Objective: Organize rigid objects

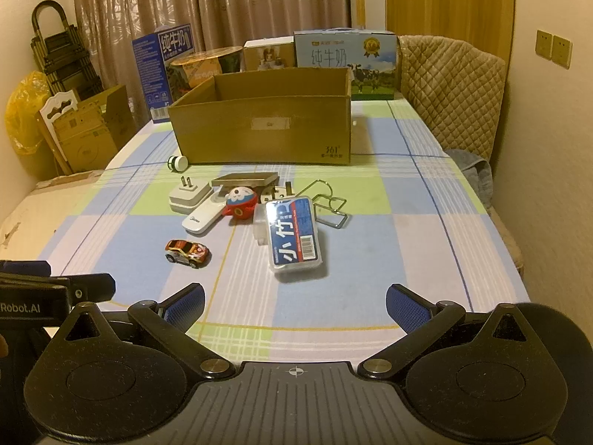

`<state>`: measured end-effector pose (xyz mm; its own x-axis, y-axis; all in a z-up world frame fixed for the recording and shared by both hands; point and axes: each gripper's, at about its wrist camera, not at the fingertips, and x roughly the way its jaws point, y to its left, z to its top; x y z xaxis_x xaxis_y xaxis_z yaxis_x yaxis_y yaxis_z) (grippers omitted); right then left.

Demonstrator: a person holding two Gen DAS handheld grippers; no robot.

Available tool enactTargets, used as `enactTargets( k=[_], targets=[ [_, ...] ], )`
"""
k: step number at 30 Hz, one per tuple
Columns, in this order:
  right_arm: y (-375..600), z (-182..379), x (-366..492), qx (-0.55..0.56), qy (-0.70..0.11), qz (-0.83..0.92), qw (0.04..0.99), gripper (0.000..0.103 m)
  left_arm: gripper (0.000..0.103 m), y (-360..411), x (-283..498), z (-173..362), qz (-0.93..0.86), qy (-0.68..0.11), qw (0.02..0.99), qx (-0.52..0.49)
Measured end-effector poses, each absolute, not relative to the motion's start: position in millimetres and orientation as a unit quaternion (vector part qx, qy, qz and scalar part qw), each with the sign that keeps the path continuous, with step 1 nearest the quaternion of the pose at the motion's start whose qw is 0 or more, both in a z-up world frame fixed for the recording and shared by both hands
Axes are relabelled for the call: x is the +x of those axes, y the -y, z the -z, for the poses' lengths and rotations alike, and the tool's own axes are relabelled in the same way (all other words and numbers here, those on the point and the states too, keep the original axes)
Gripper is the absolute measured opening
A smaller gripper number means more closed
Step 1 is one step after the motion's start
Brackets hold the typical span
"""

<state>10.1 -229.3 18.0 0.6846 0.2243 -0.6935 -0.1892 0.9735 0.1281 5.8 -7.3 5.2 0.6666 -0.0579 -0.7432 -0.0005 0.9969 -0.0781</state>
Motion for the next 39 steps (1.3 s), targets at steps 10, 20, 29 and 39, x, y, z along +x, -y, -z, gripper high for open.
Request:
enactTargets(
  k=[10, 20, 29, 39],
  targets=[
    [231, -10, 35, 0.017, -0.373, -0.116, 0.920, 0.101, 0.102, 1, 42, 5, 0.017, -0.401, 0.916, -0.020],
    [221, 15, 79, 0.004, -0.373, -0.131, 0.919, 0.101, 0.102, -11, 89, 32, 0.007, -0.403, 0.914, -0.040],
    [214, 48, 120, -0.001, -0.387, -0.140, 0.911, 0.093, 0.102, -18, 120, 67, 0.019, -0.433, 0.901, -0.023],
    [209, 73, 142, -0.005, -0.408, -0.150, 0.901, 0.075, 0.102, -10, 133, 92, 0.055, -0.429, 0.902, 0.011]
  ],
)
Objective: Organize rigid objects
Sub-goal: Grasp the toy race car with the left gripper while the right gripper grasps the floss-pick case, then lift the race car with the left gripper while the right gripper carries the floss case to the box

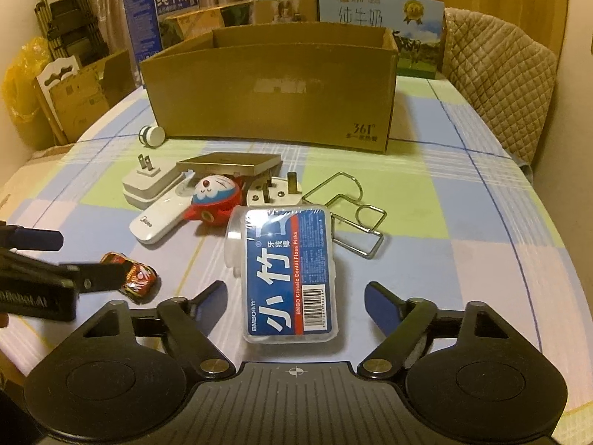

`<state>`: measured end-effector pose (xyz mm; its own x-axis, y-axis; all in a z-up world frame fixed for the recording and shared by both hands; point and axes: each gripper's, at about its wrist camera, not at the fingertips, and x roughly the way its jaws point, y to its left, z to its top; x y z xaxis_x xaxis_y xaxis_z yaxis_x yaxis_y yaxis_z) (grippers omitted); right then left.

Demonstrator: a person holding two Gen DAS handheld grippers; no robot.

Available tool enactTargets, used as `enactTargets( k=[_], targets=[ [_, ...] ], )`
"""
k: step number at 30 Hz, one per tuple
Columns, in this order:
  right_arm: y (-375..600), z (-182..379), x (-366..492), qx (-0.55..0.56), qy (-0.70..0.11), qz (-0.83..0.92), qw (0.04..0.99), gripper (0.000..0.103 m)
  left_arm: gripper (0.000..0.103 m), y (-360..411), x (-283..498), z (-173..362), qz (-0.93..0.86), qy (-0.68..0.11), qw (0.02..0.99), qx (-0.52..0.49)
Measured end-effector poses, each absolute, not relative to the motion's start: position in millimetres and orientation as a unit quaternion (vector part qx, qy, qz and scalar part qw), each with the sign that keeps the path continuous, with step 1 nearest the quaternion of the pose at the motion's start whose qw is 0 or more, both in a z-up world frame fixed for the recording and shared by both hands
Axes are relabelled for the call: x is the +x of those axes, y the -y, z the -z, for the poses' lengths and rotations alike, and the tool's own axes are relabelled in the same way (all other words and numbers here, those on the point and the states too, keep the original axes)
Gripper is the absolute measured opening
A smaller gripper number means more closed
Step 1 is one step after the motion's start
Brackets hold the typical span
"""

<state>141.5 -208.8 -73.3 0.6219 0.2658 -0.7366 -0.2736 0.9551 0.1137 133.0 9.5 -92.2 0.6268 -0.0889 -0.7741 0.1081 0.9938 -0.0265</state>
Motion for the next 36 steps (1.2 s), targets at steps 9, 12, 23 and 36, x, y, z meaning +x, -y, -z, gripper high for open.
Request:
enactTargets(
  k=[9, 12, 23, 36],
  targets=[
    [205, 83, 150, -0.001, -0.422, -0.156, 0.893, 0.054, 0.094, 5, 137, 104, 0.073, -0.423, 0.902, 0.039],
    [203, 83, 149, -0.005, -0.420, -0.157, 0.894, 0.054, 0.089, 7, 140, 109, 0.070, -0.425, 0.902, 0.034],
    [203, 83, 150, -0.003, -0.419, -0.155, 0.894, 0.054, 0.071, 12, 141, 115, 0.062, -0.430, 0.899, 0.044],
    [204, 81, 149, 0.002, -0.413, -0.151, 0.898, 0.054, 0.063, 14, 138, 103, 0.061, -0.420, 0.905, 0.035]
  ],
)
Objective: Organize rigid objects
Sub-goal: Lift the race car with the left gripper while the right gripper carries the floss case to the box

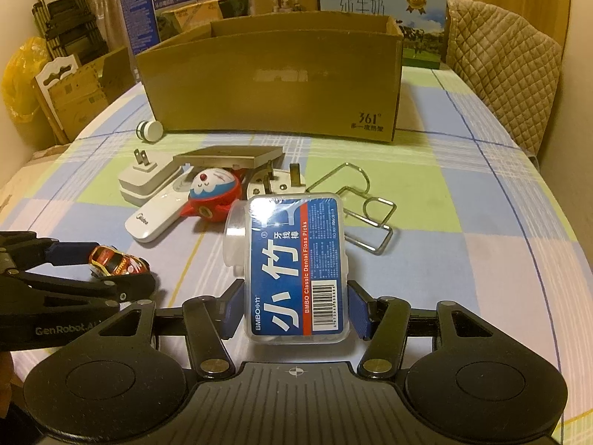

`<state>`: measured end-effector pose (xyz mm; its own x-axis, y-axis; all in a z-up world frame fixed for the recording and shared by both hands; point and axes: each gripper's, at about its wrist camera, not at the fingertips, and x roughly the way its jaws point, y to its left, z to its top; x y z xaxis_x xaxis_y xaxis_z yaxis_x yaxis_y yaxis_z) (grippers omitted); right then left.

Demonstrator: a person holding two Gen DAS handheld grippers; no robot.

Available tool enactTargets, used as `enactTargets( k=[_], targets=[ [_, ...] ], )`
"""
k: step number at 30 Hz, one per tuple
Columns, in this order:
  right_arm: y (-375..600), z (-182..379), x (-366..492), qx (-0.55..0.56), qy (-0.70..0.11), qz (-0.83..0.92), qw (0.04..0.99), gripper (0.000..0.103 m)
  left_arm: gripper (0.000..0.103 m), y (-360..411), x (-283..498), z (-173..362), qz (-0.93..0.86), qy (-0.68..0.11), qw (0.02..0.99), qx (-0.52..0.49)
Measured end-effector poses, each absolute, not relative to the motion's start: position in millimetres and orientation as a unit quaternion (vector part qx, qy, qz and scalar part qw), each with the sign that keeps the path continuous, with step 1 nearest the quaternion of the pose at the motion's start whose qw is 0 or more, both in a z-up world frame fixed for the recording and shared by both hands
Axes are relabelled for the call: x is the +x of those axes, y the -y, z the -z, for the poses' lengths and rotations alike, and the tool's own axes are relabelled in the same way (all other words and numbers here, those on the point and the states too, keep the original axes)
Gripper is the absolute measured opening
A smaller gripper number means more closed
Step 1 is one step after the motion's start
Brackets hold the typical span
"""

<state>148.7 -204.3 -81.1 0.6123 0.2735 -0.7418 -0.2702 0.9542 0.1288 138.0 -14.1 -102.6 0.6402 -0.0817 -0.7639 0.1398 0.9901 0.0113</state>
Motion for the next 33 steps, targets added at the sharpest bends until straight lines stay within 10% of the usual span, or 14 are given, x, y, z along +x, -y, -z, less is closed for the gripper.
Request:
enactTargets(
  k=[18, 33],
  targets=[
    [213, 19, 164, 0.009, -0.369, -0.165, 0.915, 0.053, 0.063, 14, 176, 29, 0.074, -0.367, 0.927, 0.030],
    [206, -69, 365, 0.007, -0.351, -0.173, 0.920, 0.053, 0.063, -14, 357, -65, 0.083, -0.314, 0.945, 0.036]
  ],
)
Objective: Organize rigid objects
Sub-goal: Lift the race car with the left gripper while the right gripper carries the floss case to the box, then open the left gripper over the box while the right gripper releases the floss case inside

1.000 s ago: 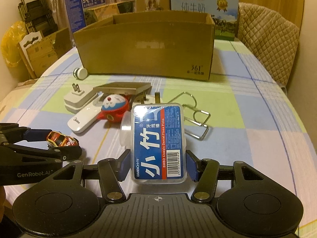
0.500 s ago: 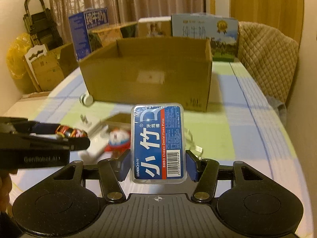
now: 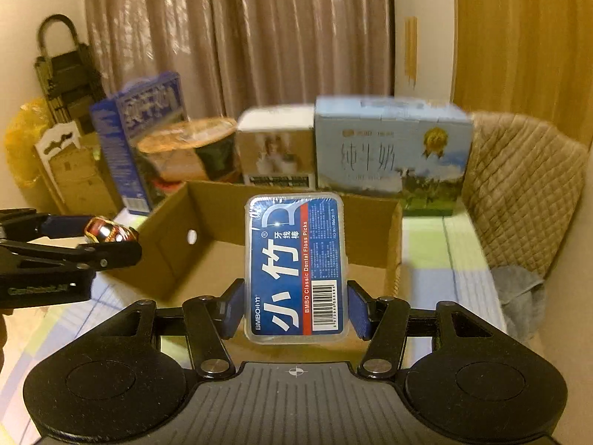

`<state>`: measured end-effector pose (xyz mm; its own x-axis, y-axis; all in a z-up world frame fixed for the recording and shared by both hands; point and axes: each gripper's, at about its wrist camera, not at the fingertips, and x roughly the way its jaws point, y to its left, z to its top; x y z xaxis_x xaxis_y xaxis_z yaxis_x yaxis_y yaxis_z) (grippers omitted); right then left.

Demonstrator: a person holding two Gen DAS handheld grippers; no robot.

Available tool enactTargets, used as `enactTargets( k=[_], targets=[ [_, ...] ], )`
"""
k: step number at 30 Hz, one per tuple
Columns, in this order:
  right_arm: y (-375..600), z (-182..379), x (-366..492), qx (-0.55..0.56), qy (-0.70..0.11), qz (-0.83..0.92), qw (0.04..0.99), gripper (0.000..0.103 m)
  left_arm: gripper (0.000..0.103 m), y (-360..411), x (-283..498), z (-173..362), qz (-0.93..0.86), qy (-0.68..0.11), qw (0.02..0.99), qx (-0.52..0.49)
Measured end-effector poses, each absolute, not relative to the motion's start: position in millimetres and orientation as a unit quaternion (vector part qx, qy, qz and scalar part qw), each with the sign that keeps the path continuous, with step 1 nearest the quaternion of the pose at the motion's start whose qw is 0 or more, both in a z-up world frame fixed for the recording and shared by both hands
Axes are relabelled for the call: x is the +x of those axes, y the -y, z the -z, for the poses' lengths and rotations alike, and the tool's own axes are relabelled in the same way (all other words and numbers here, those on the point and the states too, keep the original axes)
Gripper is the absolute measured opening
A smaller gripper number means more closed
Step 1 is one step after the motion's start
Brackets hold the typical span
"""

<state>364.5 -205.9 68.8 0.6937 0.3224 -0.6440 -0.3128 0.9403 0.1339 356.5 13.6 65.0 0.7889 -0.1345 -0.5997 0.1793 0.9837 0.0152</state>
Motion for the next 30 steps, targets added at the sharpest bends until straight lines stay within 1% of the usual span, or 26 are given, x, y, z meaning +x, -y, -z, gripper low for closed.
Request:
enactTargets(
  k=[3, 7, 12, 16, 18, 19, 21, 30],
  targets=[
    [200, -46, 395, -0.005, -0.377, -0.160, 0.912, 0.053, 0.063, -13, 383, -47, 0.083, -0.338, 0.937, 0.032],
    [202, -14, 416, 0.002, -0.412, -0.153, 0.898, 0.053, 0.063, -9, 405, -20, 0.085, -0.363, 0.927, 0.032],
    [201, 6, 427, 0.001, -0.428, -0.152, 0.891, 0.053, 0.063, 0, 419, 1, 0.089, -0.380, 0.920, 0.035],
    [200, 13, 431, 0.000, -0.430, -0.152, 0.890, 0.053, 0.063, 4, 425, 11, 0.090, -0.388, 0.917, 0.034],
    [200, 15, 433, -0.001, -0.429, -0.151, 0.891, 0.053, 0.065, 5, 428, 12, 0.090, -0.389, 0.916, 0.031],
    [200, 15, 433, 0.001, -0.429, -0.151, 0.891, 0.053, 0.072, 4, 428, 11, 0.088, -0.385, 0.918, 0.030],
    [201, 17, 434, 0.003, -0.431, -0.150, 0.890, 0.053, 0.077, 1, 426, 8, 0.076, -0.371, 0.925, 0.026],
    [201, 14, 433, 0.000, -0.428, -0.150, 0.891, 0.054, 0.078, -6, 421, -5, 0.071, -0.364, 0.928, 0.029]
  ],
)
